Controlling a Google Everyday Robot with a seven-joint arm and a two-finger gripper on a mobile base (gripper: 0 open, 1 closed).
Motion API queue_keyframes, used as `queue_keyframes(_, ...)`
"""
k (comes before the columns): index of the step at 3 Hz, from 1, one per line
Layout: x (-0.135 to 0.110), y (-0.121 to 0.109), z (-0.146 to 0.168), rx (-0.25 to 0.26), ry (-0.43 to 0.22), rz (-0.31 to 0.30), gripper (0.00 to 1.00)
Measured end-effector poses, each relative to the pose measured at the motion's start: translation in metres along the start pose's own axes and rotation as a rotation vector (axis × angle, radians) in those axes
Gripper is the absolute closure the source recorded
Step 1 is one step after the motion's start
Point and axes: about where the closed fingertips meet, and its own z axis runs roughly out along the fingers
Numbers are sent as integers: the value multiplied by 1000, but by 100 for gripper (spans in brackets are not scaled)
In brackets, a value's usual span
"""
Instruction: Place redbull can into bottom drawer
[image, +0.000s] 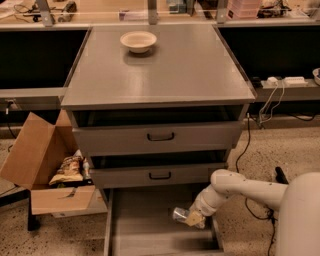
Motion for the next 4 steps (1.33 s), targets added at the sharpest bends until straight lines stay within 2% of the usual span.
queue_keyframes(1,19,2,67,-128,-68,48,100)
queue_keyframes(2,31,2,103,-179,-72,70,100)
queue_keyframes(3,48,-12,135,-190,-60,130,74)
queue_keyframes(4,57,-22,149,-196,-57,162,51)
